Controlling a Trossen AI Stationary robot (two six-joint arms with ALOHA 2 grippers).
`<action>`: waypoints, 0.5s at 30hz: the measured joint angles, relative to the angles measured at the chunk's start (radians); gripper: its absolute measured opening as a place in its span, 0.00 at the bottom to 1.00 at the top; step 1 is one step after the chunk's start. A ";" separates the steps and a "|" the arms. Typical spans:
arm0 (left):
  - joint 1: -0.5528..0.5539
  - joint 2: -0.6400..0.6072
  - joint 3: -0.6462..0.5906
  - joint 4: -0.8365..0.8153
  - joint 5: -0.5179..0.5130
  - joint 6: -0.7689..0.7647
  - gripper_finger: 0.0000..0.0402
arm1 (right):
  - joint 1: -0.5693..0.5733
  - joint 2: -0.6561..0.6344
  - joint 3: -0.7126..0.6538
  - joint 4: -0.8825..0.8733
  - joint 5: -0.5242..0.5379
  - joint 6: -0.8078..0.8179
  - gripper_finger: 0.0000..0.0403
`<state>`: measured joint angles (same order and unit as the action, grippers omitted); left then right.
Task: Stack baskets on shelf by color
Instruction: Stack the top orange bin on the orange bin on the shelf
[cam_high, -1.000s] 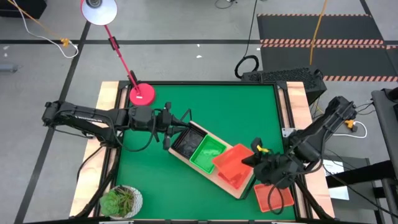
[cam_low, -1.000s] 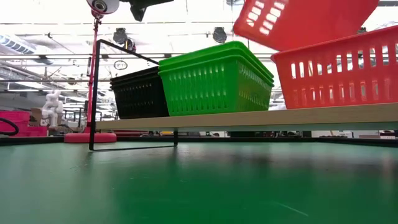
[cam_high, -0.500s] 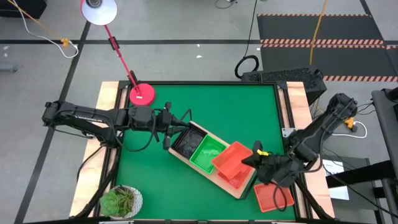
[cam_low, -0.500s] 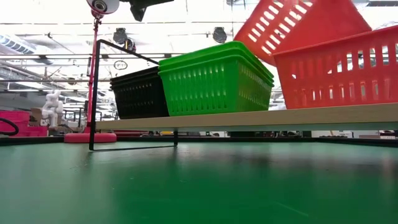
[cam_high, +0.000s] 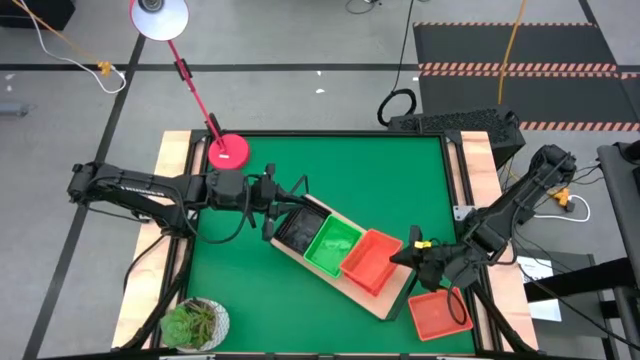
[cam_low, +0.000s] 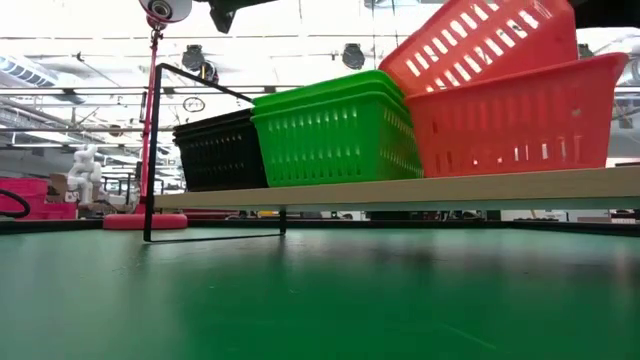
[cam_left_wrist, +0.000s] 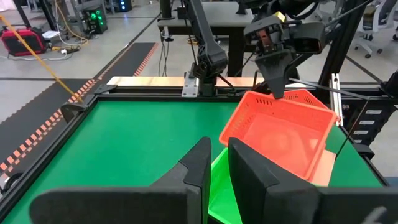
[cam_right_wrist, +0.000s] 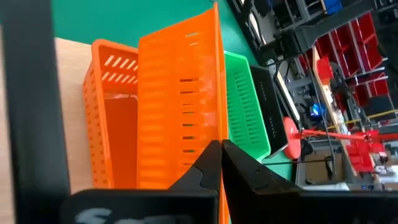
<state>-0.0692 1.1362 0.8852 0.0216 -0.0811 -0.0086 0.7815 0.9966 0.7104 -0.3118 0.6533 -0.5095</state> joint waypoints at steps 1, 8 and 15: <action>0.000 0.000 0.000 0.000 0.000 0.000 0.14 | 0.000 0.000 -0.001 0.001 -0.006 0.006 0.00; 0.000 0.000 0.000 0.000 0.000 -0.008 0.14 | 0.000 0.000 -0.002 0.001 -0.026 0.035 0.07; 0.000 0.000 0.000 -0.001 0.000 -0.013 0.14 | 0.001 -0.015 -0.004 0.008 -0.027 0.042 0.20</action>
<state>-0.0692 1.1362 0.8856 0.0208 -0.0810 -0.0211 0.7829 0.9821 0.7064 -0.3036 0.6264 -0.4672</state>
